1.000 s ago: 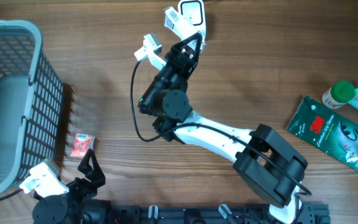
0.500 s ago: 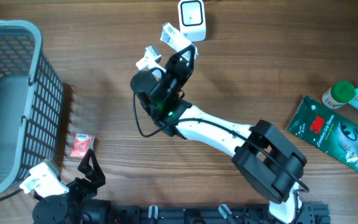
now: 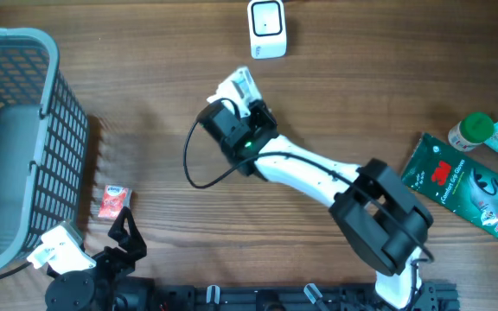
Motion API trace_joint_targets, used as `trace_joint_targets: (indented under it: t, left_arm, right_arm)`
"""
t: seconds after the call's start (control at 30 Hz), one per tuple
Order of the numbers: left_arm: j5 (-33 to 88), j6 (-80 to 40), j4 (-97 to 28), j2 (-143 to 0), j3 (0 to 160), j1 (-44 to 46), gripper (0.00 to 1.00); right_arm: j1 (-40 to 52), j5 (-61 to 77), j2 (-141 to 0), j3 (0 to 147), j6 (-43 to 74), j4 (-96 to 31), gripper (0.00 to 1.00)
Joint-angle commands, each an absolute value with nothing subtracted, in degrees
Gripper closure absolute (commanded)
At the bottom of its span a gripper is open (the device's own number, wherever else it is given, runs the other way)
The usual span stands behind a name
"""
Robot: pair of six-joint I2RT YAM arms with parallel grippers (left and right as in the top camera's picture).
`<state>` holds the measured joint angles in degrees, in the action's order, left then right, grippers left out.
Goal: Scan the item barcode
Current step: 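Lift the white box and hold it under the white scanner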
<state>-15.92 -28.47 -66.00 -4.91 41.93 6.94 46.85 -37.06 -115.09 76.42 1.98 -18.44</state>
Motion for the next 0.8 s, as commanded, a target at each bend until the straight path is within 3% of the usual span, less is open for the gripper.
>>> trace_joint_targets:
  t: [0.0,0.17,0.23,0.4,0.6,0.77]
  left_arm:
    - [-15.5,-28.9,-65.8,-4.8,41.8,6.6,0.0]
    - [-15.4,-28.9,-65.8,-4.8,41.8,6.6,0.0]
    - [-15.4,-28.9,-65.8,-4.8,41.8,6.6,0.0]
    - [-15.5,-28.9,-65.8,-4.8,41.8,6.6,0.0]
    - [-15.4,-28.9,-65.8,-4.8,41.8,6.6,0.0]
    - [-15.4,-28.9,-65.8,-4.8,41.8,6.6,0.0]
  right_arm:
    - [43.7,-11.3,-113.6,76.7,16.9,-20.7,0.71]
    - [37.5,7.0,-109.1,77.9,12.9,-20.6,0.72]
    - [33.5,20.6,-108.0,78.1,15.2,-16.8,0.73]
    - [21.3,47.4,-111.4,78.0,37.5,4.8,0.75]
    - [15.9,54.2,-123.6,78.1,67.2,45.8,0.73]
    - [15.2,51.1,-133.1,81.1,75.8,54.4,0.72]
